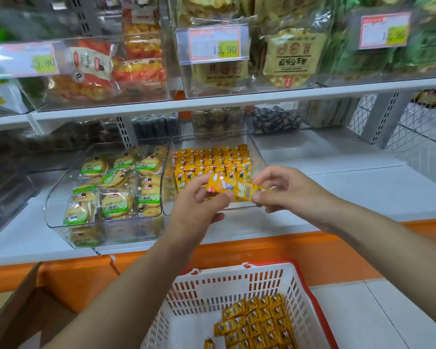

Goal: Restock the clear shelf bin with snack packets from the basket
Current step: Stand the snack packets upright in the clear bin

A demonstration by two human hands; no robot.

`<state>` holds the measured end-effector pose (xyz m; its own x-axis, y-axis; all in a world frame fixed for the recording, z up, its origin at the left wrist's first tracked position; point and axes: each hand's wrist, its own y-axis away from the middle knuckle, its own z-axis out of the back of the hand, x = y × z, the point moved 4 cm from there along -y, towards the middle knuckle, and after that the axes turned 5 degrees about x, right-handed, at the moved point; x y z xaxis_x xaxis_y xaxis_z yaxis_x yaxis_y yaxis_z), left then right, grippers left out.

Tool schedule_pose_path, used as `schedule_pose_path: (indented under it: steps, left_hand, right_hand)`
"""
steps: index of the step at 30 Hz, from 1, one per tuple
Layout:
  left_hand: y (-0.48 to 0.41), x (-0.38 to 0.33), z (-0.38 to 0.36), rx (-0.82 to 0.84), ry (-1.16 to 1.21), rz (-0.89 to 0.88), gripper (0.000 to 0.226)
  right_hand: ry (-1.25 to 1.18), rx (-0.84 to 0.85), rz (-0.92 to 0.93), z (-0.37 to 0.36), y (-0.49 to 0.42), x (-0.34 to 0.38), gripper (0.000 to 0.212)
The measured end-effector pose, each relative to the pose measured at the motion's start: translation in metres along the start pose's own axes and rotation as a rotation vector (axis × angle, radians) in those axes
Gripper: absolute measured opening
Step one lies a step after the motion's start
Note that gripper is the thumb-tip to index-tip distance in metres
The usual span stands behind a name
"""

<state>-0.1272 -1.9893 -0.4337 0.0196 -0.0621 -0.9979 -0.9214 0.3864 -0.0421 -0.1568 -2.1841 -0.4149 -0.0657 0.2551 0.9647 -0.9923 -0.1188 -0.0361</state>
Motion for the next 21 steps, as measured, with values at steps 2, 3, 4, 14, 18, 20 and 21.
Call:
schedule_pose_path:
  steps: [2, 3, 4, 14, 18, 20, 21]
  left_hand:
    - [-0.012, -0.002, -0.003, 0.003, 0.015, 0.001, 0.040]
    - [-0.018, -0.002, -0.006, 0.012, 0.014, 0.002, 0.036]
    - [-0.024, -0.002, -0.010, 0.026, 0.009, 0.003, 0.032]
    - [-0.095, -0.001, -0.016, 0.061, -0.270, -0.106, 0.015]
    - [-0.150, 0.009, -0.008, 0.002, -0.930, -0.197, 0.039]
    - [-0.175, 0.023, -0.011, 0.078, -1.153, -0.175, 0.059]
    - [-0.186, 0.031, -0.013, 0.109, -1.273, -0.167, 0.068]
  right_hand:
    - [0.091, 0.032, 0.017, -0.002, -0.003, -0.002, 0.006]
    - [0.112, 0.012, 0.034, -0.002, -0.005, -0.002, 0.004]
    - [0.105, -0.037, 0.049, -0.003, -0.008, -0.002, 0.007]
    - [0.258, -0.250, 0.203, 0.046, -0.053, 0.013, 0.035]
    - [0.640, -0.292, 0.165, 0.061, -0.091, 0.018, 0.033]
    - [0.858, -0.256, 0.064, 0.061, -0.108, 0.012, 0.030]
    - [0.944, -0.239, 0.019, 0.061, -0.116, 0.008, 0.028]
